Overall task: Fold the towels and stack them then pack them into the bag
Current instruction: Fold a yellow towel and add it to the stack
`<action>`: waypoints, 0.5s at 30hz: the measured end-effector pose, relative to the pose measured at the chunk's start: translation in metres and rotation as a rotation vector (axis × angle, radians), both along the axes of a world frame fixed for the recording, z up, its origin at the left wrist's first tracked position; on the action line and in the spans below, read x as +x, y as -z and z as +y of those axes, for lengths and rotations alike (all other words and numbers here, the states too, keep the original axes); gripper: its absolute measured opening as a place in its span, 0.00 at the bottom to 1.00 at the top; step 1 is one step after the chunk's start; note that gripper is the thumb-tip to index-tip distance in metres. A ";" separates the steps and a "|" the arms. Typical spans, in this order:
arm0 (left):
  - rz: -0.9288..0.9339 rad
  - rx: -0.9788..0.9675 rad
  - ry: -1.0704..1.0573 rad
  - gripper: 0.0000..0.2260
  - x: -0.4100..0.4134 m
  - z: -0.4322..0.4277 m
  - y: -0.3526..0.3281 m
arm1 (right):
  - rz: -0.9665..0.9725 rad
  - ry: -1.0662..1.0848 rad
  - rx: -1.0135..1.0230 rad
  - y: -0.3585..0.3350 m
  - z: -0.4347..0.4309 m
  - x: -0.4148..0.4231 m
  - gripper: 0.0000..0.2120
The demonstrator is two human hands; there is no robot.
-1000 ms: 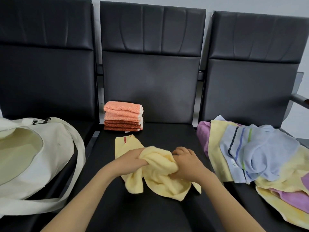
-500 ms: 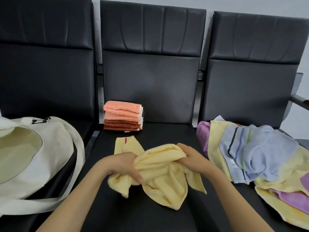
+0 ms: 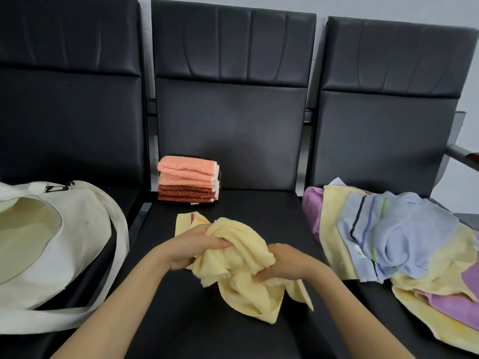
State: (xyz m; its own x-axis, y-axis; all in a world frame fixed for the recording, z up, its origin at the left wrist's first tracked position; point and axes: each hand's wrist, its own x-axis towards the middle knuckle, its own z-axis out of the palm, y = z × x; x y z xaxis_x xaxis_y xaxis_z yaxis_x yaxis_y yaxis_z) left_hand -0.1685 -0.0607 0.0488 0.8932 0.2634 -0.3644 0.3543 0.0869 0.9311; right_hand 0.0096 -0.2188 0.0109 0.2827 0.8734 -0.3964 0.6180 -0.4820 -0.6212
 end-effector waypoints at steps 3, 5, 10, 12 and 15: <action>-0.017 0.037 -0.041 0.13 -0.004 0.008 -0.001 | 0.261 0.144 0.207 -0.010 -0.003 0.008 0.13; 0.041 0.201 0.043 0.15 -0.005 0.012 0.003 | 0.357 0.252 0.342 -0.016 -0.008 0.014 0.12; 0.346 0.503 0.311 0.22 0.002 0.012 0.018 | 0.133 0.319 0.441 -0.020 -0.013 0.024 0.08; 0.462 0.675 0.342 0.23 0.007 0.011 0.023 | 0.028 0.265 0.386 -0.022 -0.015 0.026 0.15; 0.514 0.762 0.285 0.18 0.007 0.008 0.025 | -0.216 0.090 0.145 -0.020 -0.014 0.021 0.26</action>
State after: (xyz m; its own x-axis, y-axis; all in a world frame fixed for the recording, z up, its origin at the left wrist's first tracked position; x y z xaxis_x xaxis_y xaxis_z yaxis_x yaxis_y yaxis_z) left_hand -0.1612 -0.0529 0.0234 0.7391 0.3892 -0.5498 0.6490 -0.6299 0.4265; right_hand 0.0310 -0.2326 0.0310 0.4265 0.8840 -0.1916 0.7021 -0.4571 -0.5460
